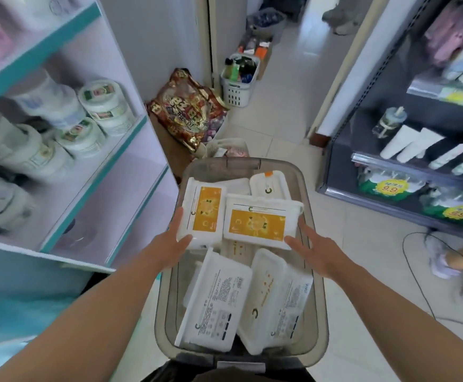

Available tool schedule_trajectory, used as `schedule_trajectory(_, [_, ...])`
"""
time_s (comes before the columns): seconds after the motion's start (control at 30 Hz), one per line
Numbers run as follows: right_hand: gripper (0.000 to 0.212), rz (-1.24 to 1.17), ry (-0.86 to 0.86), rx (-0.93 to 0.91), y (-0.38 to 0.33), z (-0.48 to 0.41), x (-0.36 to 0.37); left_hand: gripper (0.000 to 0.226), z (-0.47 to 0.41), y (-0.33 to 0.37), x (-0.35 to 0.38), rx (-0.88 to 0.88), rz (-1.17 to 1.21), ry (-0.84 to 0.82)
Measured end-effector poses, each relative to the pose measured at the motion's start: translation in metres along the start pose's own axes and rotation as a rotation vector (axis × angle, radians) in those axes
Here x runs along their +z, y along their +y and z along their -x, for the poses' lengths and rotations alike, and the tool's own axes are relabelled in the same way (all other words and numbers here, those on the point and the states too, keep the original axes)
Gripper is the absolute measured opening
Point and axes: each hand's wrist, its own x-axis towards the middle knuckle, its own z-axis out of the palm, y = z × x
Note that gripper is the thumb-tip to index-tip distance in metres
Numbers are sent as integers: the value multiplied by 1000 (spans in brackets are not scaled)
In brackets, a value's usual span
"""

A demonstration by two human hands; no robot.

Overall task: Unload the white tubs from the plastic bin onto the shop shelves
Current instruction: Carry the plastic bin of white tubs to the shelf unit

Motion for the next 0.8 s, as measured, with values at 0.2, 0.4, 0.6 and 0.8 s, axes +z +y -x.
schedule_trajectory(0.2, [90,70,-41,-22,-36,-75,-34,78,-53,6,-29,-110,17,73])
schedule_trajectory(0.4, [105,90,-60,-37,-69,-139,-42,76,-102,-4,-66,-148,-10,87])
schedule_trajectory(0.6, [102,82,-41,-27,-105,-188,-36,73,-146,-5,-107,-88,-16,86])
schedule_trajectory(0.8, [101,39,-13,16,-126,-221,-13,73,-199,-31,-144,-139,-110,41])
